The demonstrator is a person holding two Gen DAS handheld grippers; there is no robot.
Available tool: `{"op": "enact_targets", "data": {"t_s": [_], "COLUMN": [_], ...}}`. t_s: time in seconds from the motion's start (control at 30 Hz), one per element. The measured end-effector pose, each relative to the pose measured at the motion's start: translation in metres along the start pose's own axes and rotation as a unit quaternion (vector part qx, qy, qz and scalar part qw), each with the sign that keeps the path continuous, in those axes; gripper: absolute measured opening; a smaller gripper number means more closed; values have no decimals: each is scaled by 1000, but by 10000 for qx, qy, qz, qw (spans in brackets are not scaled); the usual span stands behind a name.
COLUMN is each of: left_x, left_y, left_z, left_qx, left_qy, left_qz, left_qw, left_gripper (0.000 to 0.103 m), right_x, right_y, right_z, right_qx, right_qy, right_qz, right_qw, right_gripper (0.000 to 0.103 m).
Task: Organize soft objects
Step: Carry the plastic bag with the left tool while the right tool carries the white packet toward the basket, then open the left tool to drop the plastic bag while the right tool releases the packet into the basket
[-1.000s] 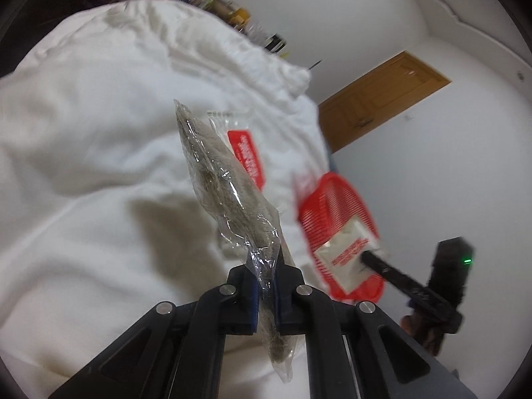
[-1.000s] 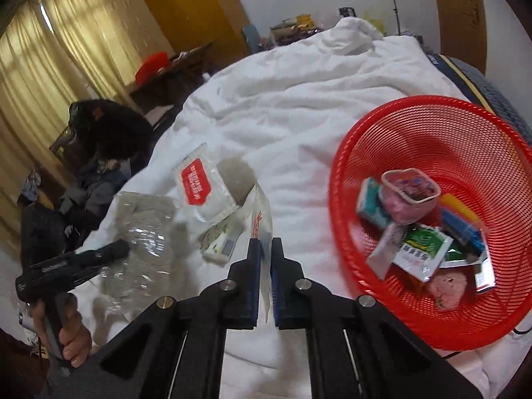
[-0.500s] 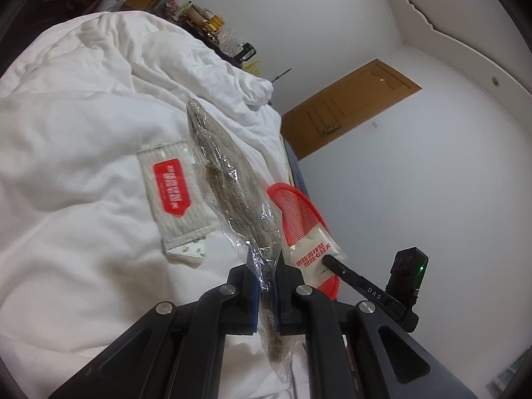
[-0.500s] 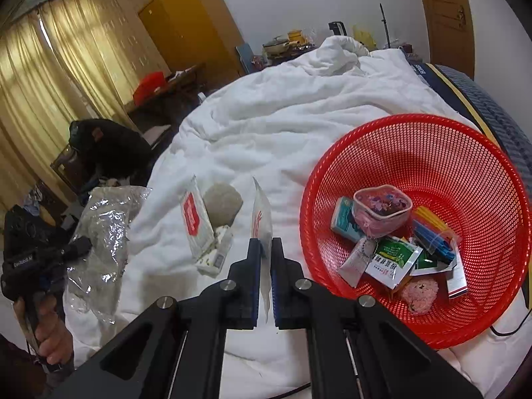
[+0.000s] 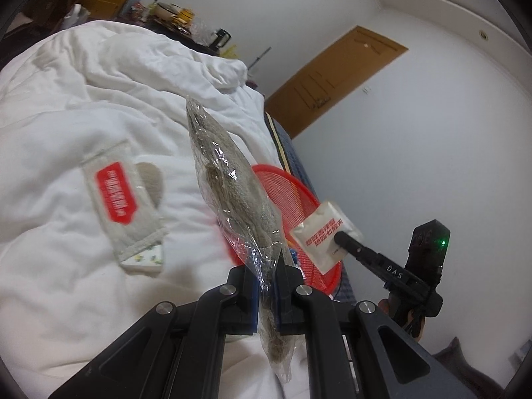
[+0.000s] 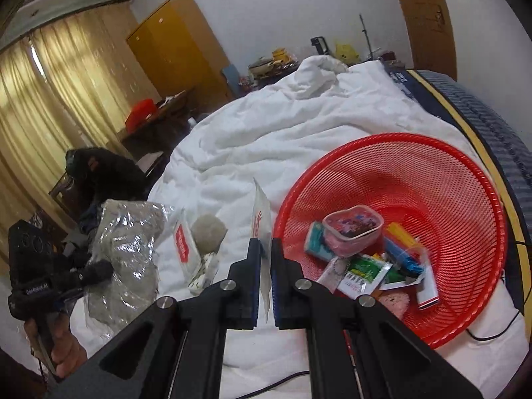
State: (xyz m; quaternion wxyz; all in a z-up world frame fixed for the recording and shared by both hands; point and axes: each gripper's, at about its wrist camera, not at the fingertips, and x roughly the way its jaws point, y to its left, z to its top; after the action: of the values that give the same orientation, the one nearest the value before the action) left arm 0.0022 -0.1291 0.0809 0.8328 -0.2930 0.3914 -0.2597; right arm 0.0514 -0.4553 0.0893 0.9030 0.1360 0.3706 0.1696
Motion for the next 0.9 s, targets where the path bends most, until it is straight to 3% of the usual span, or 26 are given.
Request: {"op": "enact_targets", "data": {"t_s": [0.17, 0.47, 0.9], "left_x": [28, 102, 205], "left_y": [-34, -81, -116], "left_z": [8, 18, -15], "left_qx": [329, 685, 1175], "left_qy": [189, 685, 1342], "left_qz": [19, 294, 926], "left_qw": [9993, 9949, 9796], "left_gripper": [4, 4, 4], "right_x": [-18, -10, 31], "right_y": [-31, -72, -113], "right_z": [9, 13, -9], "right_qx": [279, 669, 713], "right_qy": [-259, -227, 204], "right_qz": [-104, -340, -1416], "right_qw": [9992, 9969, 9871], "right_gripper": [6, 6, 6]}}
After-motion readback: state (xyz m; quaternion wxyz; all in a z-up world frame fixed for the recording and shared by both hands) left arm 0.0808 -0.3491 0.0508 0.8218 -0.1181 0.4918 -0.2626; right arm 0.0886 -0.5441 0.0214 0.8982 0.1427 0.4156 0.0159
